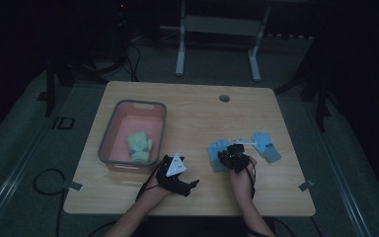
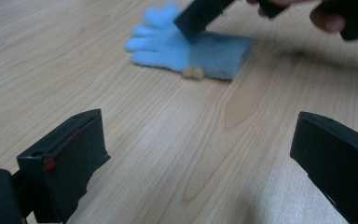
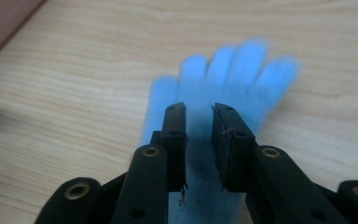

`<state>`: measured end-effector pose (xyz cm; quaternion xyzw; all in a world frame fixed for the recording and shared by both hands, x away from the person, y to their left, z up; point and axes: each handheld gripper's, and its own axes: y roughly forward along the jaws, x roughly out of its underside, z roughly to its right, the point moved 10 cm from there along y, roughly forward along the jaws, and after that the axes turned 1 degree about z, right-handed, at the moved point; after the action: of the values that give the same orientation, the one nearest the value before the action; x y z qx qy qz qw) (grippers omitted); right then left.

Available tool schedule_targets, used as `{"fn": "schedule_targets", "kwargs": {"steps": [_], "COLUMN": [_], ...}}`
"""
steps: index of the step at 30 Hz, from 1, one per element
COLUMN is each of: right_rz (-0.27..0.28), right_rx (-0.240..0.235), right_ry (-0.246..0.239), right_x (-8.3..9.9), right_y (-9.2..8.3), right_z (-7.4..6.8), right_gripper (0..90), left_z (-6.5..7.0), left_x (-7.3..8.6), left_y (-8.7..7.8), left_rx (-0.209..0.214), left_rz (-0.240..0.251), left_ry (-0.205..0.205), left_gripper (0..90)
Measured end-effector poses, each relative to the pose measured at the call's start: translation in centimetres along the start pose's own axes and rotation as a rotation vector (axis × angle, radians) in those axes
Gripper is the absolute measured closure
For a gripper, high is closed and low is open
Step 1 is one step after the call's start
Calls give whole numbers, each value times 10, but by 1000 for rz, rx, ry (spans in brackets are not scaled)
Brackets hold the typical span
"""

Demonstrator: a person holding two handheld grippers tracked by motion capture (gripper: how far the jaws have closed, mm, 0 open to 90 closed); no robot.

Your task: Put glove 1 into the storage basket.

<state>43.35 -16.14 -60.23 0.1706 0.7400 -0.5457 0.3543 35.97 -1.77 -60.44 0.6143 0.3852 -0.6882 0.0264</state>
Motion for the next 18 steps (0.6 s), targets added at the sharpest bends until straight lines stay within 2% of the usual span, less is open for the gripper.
{"fn": "schedule_targets", "kwargs": {"steps": [3,4,7,10,11,12,15,16,17,18], "right_rz": [16,35,55,62,62,73,84,84,84,80], "right_rx": [-4,-22,-20,-7,-7,4,8,8,8,15], "right_ry": [-16,-17,-33,-40,-40,-42,-55,-55,-68,-92], "right_x": [-6,-13,-20,-24,-24,-29,-33,-33,-35,-36], "right_y": [-4,-10,-19,-24,-24,-32,-39,-39,-41,-44], "right_z": [6,12,26,38,38,55,72,72,78,90], "right_gripper": [708,663,624,621,621,617,617,617,618,620], "left_z": [0,0,0,0,-1,-1,0,0,1,1], "left_x": [1,1,1,1,2,3,3,3,3,3], "left_y": [0,0,0,0,1,2,2,2,2,2], "left_rx": [1,2,3,5,5,7,9,9,10,12], "left_rz": [-2,-2,1,2,-6,-9,-9,-9,-11,-10], "left_ry": [-4,-5,-7,-8,-9,-10,-8,-8,-5,-6], "left_gripper": [30,30,30,30,30,30,30,30,30,30]}}
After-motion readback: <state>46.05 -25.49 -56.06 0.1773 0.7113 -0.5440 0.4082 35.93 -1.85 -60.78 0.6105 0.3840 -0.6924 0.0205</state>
